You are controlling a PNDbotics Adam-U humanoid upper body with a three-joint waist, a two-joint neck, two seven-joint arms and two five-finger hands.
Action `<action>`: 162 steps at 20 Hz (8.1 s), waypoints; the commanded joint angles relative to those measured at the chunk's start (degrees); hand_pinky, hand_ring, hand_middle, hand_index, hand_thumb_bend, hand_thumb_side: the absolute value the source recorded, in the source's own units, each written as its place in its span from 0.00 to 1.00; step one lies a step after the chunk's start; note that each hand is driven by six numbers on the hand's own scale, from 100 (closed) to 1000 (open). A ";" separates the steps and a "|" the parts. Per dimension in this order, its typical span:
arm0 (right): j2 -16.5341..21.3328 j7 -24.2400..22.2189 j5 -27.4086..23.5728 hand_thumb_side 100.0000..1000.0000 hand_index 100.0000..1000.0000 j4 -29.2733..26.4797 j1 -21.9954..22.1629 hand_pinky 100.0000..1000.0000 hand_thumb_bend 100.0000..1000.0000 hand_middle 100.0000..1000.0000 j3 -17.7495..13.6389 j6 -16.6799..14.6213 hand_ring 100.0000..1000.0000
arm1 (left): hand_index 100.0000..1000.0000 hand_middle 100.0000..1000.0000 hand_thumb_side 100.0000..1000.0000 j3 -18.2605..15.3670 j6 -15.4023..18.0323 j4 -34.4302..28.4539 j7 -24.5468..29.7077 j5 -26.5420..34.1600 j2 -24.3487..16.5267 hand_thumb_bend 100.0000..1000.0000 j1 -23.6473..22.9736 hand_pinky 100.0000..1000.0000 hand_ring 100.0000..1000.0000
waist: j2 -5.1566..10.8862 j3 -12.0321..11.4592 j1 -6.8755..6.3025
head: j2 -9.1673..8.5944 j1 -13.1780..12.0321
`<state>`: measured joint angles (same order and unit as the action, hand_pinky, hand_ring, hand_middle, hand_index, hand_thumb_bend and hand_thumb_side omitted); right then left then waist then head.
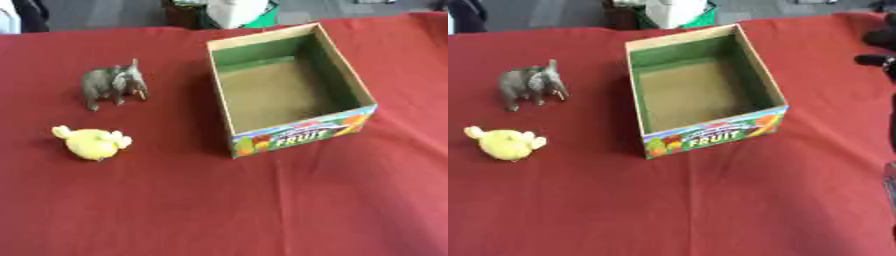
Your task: Pick up objects on the table and place them in the box.
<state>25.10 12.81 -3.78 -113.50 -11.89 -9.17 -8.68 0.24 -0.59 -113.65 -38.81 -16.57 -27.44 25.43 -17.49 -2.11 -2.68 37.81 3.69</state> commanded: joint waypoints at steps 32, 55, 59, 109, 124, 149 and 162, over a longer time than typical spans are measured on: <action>5.41 -0.83 1.51 1.00 0.79 -1.09 0.94 0.63 0.00 0.62 0.15 -1.01 0.74 | 0.86 0.73 0.84 9.63 -14.41 -0.23 23.79 -25.10 -19.67 0.11 9.22 0.68 0.66 | 0.05 1.05 0.03 | -0.95 -1.96; 6.13 -1.66 1.38 1.00 0.79 -1.09 0.69 0.63 0.00 0.61 0.90 -0.57 0.74 | 0.94 0.86 0.79 17.92 -1.96 27.04 43.29 -37.84 -21.46 0.77 24.11 0.81 0.81 | 0.57 2.09 -0.44 | -1.17 -2.39; 6.05 -1.78 1.41 1.00 0.79 -1.09 0.69 0.63 0.00 0.61 0.95 -0.46 0.74 | 0.97 0.87 0.82 16.88 0.70 32.50 46.65 -41.18 -19.75 0.91 25.58 0.82 0.83 | 0.55 2.04 -0.41 | -1.05 -2.34; 5.55 -3.39 2.95 1.00 0.79 -1.09 -0.84 0.63 0.00 0.60 1.38 0.31 0.74 | 1.00 1.00 0.33 8.87 5.81 52.61 90.78 -43.24 -11.32 0.54 38.92 0.89 0.91 | -4.02 5.14 -1.63 | -5.60 -5.42; 5.19 -3.40 2.98 1.00 0.79 -1.09 -1.27 0.64 0.00 0.59 1.39 0.05 0.74 | 1.00 0.96 0.30 9.23 4.63 55.39 90.78 -44.55 -10.58 0.48 38.83 0.88 0.89 | -5.55 5.89 -1.72 | -6.45 -5.94; 4.33 -3.29 2.92 1.00 0.79 -1.09 -0.78 0.64 0.00 0.59 1.11 0.54 0.74 | 0.31 0.45 0.19 8.29 -0.17 55.83 85.23 -37.68 -9.09 0.00 38.57 0.63 0.49 | -5.76 5.79 -1.36 | -6.01 -6.06; 4.10 -3.20 2.73 1.00 0.79 -1.09 -0.45 0.65 0.00 0.58 0.96 0.93 0.74 | 0.15 0.28 0.08 8.13 -5.21 55.24 81.40 -35.77 -9.16 0.00 38.63 0.54 0.39 | -4.91 5.33 -0.93 | -5.50 -5.74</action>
<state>28.44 9.57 -1.06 -113.50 -12.10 -7.68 -7.95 9.00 -5.35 -57.19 43.52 -52.78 -35.24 63.01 -24.10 3.32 -3.78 32.16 -2.20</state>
